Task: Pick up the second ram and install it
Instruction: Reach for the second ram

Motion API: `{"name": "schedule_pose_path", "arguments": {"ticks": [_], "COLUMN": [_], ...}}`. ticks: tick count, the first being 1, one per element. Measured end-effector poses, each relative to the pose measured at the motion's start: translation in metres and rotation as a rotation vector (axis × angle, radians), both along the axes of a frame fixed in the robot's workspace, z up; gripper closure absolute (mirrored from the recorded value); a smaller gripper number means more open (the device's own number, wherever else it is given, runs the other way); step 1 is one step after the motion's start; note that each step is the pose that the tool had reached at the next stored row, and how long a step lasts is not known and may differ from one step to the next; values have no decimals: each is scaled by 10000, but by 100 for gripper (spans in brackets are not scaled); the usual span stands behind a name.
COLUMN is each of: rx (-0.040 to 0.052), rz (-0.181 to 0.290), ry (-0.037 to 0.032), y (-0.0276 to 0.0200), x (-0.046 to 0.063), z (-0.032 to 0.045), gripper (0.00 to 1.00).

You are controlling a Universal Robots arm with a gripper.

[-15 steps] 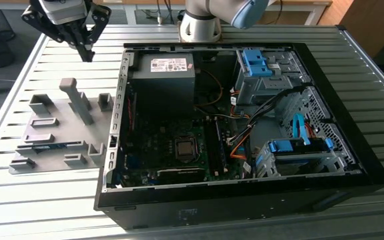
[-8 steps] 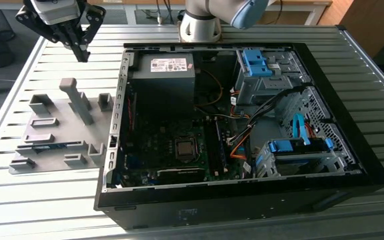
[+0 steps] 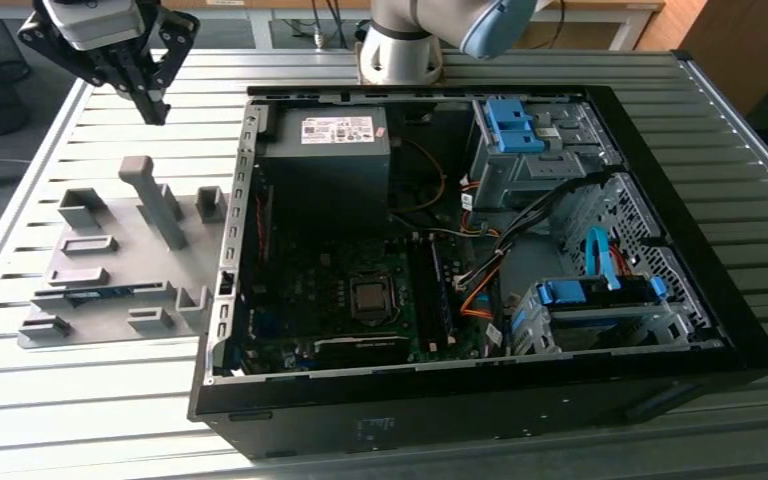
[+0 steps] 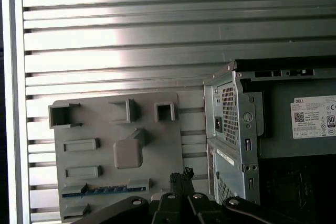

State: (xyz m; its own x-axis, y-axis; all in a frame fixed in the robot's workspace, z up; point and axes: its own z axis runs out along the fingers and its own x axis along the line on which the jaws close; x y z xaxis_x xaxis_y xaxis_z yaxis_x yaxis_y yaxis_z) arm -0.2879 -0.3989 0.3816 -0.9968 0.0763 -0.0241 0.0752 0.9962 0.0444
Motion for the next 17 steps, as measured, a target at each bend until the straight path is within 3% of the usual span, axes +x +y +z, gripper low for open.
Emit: {"name": "schedule_pose_path", "arguments": {"ticks": [17], "rx": [-1], "rz": [1], "ry": [1], "y": [0], "x": [-201], "z": [-8], "gripper": [89]}}
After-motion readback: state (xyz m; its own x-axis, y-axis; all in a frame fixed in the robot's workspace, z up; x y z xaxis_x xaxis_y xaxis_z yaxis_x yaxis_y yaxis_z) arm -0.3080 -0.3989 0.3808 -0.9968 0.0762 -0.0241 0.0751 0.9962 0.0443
